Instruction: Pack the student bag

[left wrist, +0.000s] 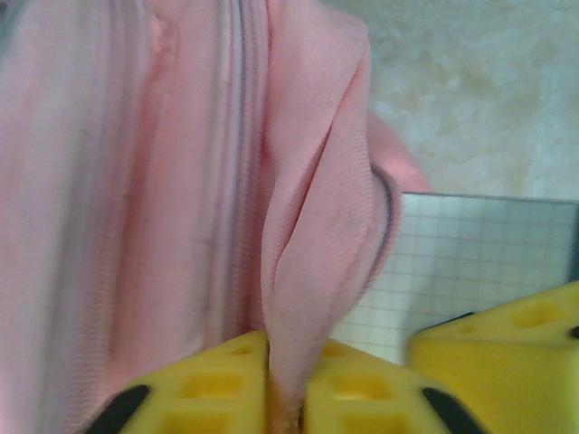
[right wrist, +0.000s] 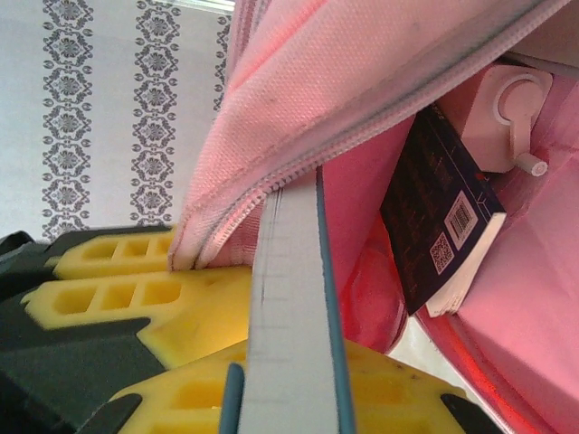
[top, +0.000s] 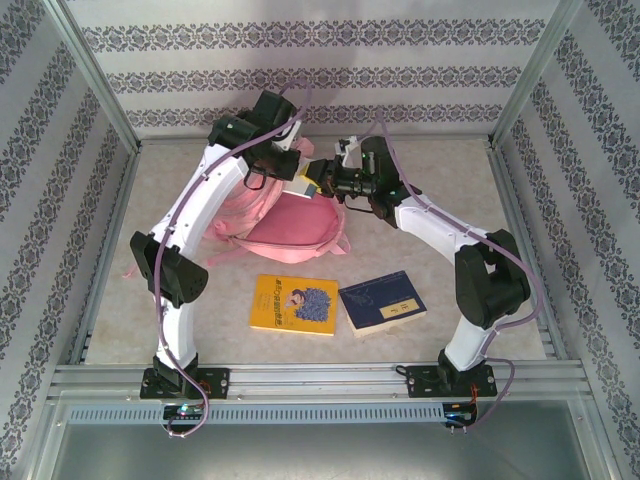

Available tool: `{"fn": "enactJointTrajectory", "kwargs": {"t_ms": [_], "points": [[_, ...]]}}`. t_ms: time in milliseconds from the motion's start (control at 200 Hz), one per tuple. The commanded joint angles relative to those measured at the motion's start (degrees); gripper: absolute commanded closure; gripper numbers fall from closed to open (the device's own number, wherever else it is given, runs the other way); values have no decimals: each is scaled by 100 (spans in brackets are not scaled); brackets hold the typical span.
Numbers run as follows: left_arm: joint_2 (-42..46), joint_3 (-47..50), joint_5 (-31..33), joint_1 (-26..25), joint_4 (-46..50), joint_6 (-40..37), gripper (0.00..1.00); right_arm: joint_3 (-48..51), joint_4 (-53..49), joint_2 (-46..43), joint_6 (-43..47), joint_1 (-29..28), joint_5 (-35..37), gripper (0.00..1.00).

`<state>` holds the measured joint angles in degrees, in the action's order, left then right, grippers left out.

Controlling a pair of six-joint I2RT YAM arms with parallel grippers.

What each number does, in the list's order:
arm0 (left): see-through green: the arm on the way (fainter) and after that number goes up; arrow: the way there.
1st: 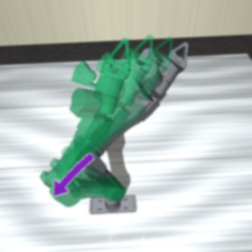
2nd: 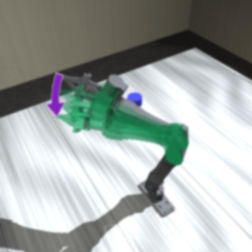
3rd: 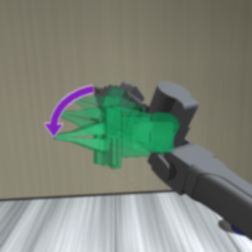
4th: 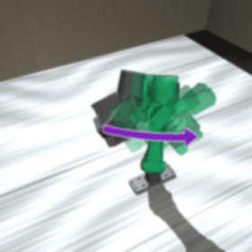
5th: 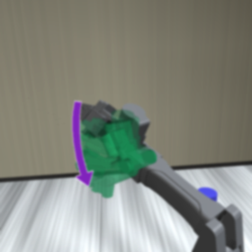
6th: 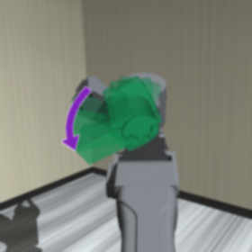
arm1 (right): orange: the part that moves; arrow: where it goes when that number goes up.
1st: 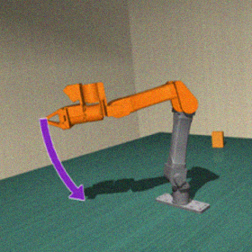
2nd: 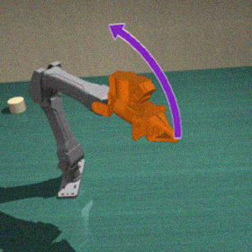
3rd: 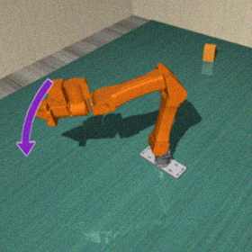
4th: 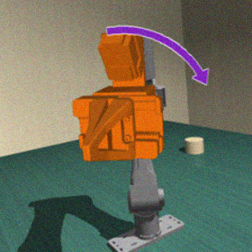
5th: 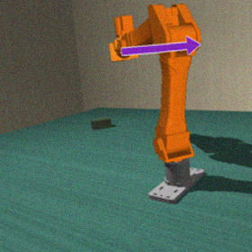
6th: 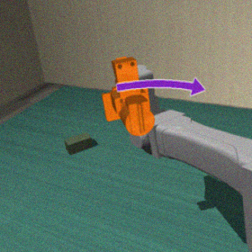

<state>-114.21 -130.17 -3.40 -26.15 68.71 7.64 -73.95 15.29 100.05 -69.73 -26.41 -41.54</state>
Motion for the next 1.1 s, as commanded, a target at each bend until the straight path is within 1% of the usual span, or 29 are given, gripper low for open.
{"fn": "enactJointTrajectory", "kwargs": {"t_ms": [0, 70, 170, 250, 330, 460, 645, 730, 794, 949, 1094], "points": [[-34, -204, -53, -101, 187, -140, 100, -29, 746, -136, 172, -172, -205, 100], [42, -370, -21, -85, 213, -165, 100, 29, 178, -249, 513, -149, -63, 100], [205, -638, 49, -33, 261, -147, 100, 69, -1176, -447, 1293, -136, 441, 100], [287, -966, 151, 22, 391, -189, 100, 233, -1653, -464, 1550, -128, 685, 100], [415, -1059, 110, 66, 359, -285, 100, 535, -1507, -451, 1516, -118, 744, 100], [536, -1071, 140, 94, 328, -402, 100, 978, -724, -386, 1176, -110, 688, 100], [592, -1063, -69, 229, 288, -305, 100, 910, 165, -140, 645, -124, 638, 100], [576, -1068, -184, 291, 277, -235, 100, 729, 472, 58, 385, -161, 626, 100], [567, -1050, -227, 343, 255, -194, 100, 546, 510, 194, 296, -218, 659, 100], [567, -1050, -435, 466, 123, 31, 100, -34, 239, 654, 320, -430, 743, 100], [560, -1073, -644, 513, -8, 195, 100, -912, -78, 1452, 113, -742, 1016, 100]]}}
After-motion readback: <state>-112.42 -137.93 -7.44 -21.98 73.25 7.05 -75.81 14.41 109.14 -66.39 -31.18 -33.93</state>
